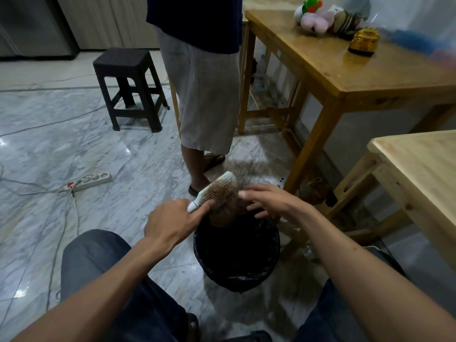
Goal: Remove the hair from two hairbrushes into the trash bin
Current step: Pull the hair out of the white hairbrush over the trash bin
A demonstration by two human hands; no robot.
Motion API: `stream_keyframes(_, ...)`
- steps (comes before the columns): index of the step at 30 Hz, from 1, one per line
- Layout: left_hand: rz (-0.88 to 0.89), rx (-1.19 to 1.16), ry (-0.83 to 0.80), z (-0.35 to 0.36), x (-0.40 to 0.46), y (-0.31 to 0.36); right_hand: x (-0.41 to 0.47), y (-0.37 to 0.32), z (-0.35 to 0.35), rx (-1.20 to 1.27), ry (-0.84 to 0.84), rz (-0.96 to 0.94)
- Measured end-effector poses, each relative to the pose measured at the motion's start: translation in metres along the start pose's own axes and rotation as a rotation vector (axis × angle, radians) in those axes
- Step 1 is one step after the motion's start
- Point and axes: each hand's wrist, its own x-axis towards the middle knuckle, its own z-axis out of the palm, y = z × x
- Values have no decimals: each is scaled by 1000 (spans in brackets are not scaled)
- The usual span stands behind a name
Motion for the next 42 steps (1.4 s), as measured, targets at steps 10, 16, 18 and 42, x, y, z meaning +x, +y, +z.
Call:
stream_keyframes(10,-133,-71,9,0,9,-1,-13,5,-8,-196,79,-53)
stream_keyframes(16,-112,-51,0,1,9,5,-13,4,-14,-395,-46,93)
stream_keyframes(18,-62,-16,-3,1,6,9,-11,2,-13,-415,-32,78)
stream_keyframes(42,-8,68,24,9,7,22,-13,-6,-16,-397,68,16)
